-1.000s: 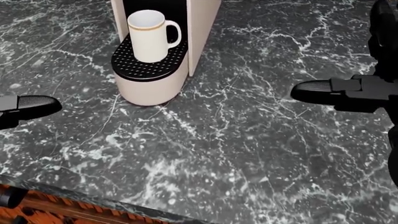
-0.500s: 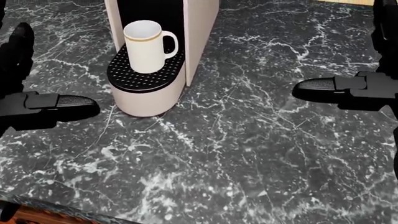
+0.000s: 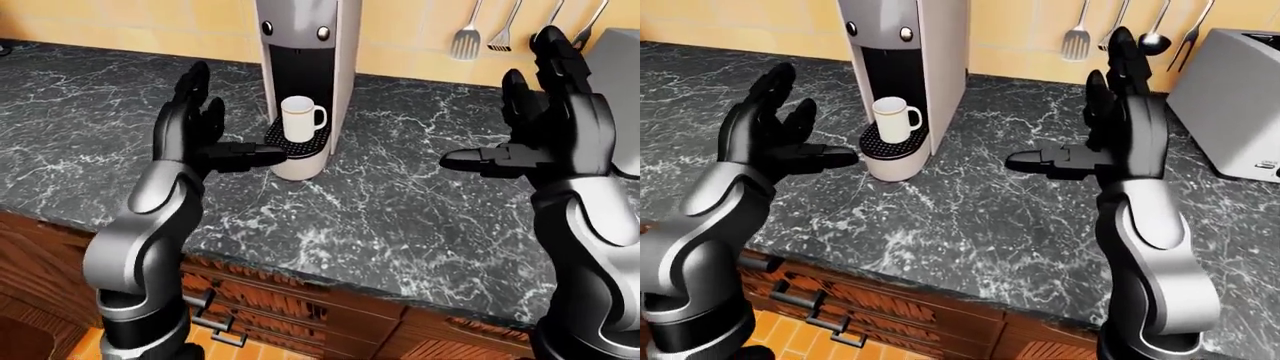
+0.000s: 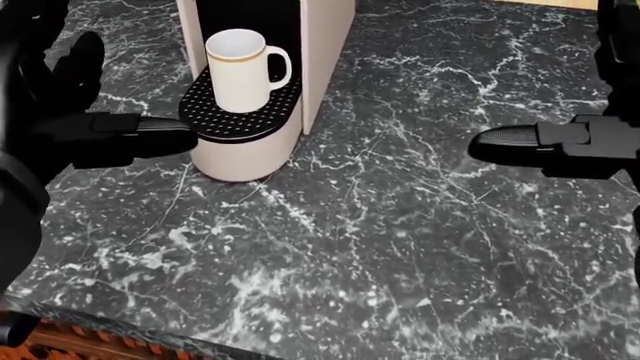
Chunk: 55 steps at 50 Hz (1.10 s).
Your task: Pick the mug from under the coffee machine dispenser and place it on the counter.
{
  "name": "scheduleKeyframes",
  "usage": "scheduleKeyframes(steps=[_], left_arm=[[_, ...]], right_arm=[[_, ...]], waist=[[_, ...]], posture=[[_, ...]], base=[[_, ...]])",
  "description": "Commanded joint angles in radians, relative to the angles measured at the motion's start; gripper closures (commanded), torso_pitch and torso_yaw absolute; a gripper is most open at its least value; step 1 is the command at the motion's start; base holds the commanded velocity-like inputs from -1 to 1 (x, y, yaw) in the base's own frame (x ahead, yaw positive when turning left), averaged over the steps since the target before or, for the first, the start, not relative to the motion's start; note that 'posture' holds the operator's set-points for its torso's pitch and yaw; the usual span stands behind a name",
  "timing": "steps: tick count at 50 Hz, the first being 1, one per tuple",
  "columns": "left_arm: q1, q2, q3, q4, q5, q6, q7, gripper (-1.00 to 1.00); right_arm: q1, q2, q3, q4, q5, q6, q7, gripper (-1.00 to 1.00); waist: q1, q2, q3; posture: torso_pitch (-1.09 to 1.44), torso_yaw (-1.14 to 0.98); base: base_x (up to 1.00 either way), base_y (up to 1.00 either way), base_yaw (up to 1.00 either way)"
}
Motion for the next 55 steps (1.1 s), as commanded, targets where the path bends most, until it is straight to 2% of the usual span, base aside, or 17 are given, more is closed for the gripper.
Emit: scheduleKeyframes(steps=[1, 12, 16, 17, 20, 22, 25, 32, 35, 44, 55], left_arm=[[-0.032, 0.002, 0.003, -0.023, 0.004, -0.03, -0.007, -1.0], [-0.063, -0.02, -0.011, 0.007, 0.021, -0.031, -0.001, -1.0], [-0.088, -0.031, 0.001, 0.029, 0.034, -0.051, 0.064, -0.99], [-0.091, -0.031, -0.019, 0.034, 0.058, -0.078, 0.079, -0.91], [-0.112, -0.049, -0.036, 0.039, 0.064, -0.081, 0.103, -0.89], [-0.116, -0.062, -0.045, 0.046, 0.069, -0.088, 0.111, -0.8], [-0.11, -0.08, -0.061, 0.056, 0.087, -0.113, 0.117, -0.95], [-0.123, -0.118, -0.083, 0.064, 0.114, -0.13, 0.153, -0.92], [-0.15, -0.131, -0.091, 0.081, 0.14, -0.152, 0.182, -1.0], [-0.165, -0.155, -0.115, 0.178, 0.232, -0.254, 0.215, -1.0], [-0.091, -0.217, -0.146, 0.132, 0.257, -0.261, 0.213, -1.0]], right_arm=[[-0.026, -0.012, -0.01, -0.03, 0.0, -0.026, 0.0, -1.0], [-0.026, -0.013, -0.013, -0.034, 0.008, -0.022, -0.003, -1.0], [-0.032, -0.016, -0.014, -0.04, 0.013, -0.014, -0.006, -1.0], [-0.03, -0.016, -0.012, -0.041, 0.013, -0.016, -0.006, -1.0], [-0.033, -0.016, -0.012, -0.044, 0.014, -0.011, -0.006, -1.0], [-0.031, -0.016, -0.013, -0.045, 0.014, -0.012, -0.006, -1.0], [-0.03, -0.015, -0.011, -0.043, 0.012, -0.014, -0.007, -1.0], [-0.038, -0.02, -0.016, -0.051, 0.02, -0.001, -0.012, -1.0], [-0.041, -0.022, -0.017, -0.05, 0.023, -0.001, -0.015, -1.0], [-0.051, -0.03, -0.022, -0.056, 0.038, 0.012, -0.021, -1.0], [-0.033, -0.026, -0.021, -0.058, 0.038, 0.002, -0.02, -1.0]], waist=[[0.0, -0.001, -0.023], [0.0, -0.003, -0.023], [0.0, -0.004, -0.024], [-0.001, -0.004, -0.024], [-0.001, -0.006, -0.023], [0.0, -0.007, -0.024], [0.0, -0.008, -0.024], [0.0, -0.01, -0.025], [0.0, -0.011, -0.025], [0.001, -0.014, -0.027], [0.0, -0.017, -0.027]], posture=[[0.0, 0.0], [0.0, 0.0], [0.0, 0.0], [0.0, 0.0], [0.0, 0.0], [0.0, 0.0], [0.0, 0.0], [0.0, 0.0], [0.0, 0.0], [0.0, 0.0], [0.0, 0.0]], base=[[0.0, 0.0, 0.0], [0.0, 0.0, 0.0], [0.0, 0.0, 0.0], [0.0, 0.0, 0.0], [0.0, 0.0, 0.0], [0.0, 0.0, 0.0], [0.0, 0.0, 0.0], [0.0, 0.0, 0.0], [0.0, 0.0, 0.0], [0.0, 0.0, 0.0], [0.0, 0.0, 0.0]])
